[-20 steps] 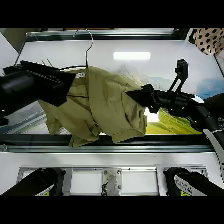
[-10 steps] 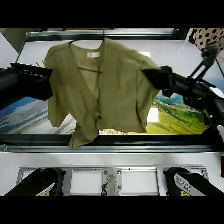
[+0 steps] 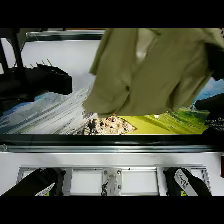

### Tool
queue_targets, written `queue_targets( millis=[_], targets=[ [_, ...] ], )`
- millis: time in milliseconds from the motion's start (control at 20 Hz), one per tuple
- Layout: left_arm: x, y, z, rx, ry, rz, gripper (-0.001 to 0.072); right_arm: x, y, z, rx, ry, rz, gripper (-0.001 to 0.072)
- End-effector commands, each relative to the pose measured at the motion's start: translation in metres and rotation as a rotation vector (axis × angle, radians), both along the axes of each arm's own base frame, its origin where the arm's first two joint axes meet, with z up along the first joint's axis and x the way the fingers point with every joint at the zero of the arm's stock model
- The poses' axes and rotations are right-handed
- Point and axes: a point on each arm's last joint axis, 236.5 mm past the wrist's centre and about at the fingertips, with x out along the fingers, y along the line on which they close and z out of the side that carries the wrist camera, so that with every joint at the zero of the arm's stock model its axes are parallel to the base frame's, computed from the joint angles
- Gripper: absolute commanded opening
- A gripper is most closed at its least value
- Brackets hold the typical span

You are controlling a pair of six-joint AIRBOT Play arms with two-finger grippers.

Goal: Fold the clothes and pants, and hang the long-sleeved shirts on hangers.

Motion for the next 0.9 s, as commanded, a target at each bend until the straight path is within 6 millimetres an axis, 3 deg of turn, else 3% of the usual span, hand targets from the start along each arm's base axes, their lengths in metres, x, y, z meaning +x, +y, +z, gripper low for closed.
queue_targets(
  millis=[0,150,400,550,850],
  targets=[
    [0.008,-0.005,-0.012,0.020,0.026,0.001,0.0011,-0.010,-0.085,0.021,0.003,-0.018,-0.346,-0.0001],
    [0.011,-0.008,-0.017,0.030,0.039,0.001,0.0012,-0.024,-0.143,0.032,-0.042,-0.006,-0.620,-0.0001],
    [0.012,-0.008,-0.016,0.028,0.032,0.001,0.0012,-0.056,-0.224,0.076,-0.050,-0.043,-1.019,-0.0001],
    [0.012,-0.008,-0.016,0.028,0.031,0.001,0.0012,-0.072,-0.257,0.099,-0.076,-0.069,-1.182,-0.0001],
    [0.012,-0.008,-0.016,0.028,0.032,0.001,0.0012,-0.078,-0.304,0.141,-0.052,-0.134,-1.338,-0.0001]
  ],
)
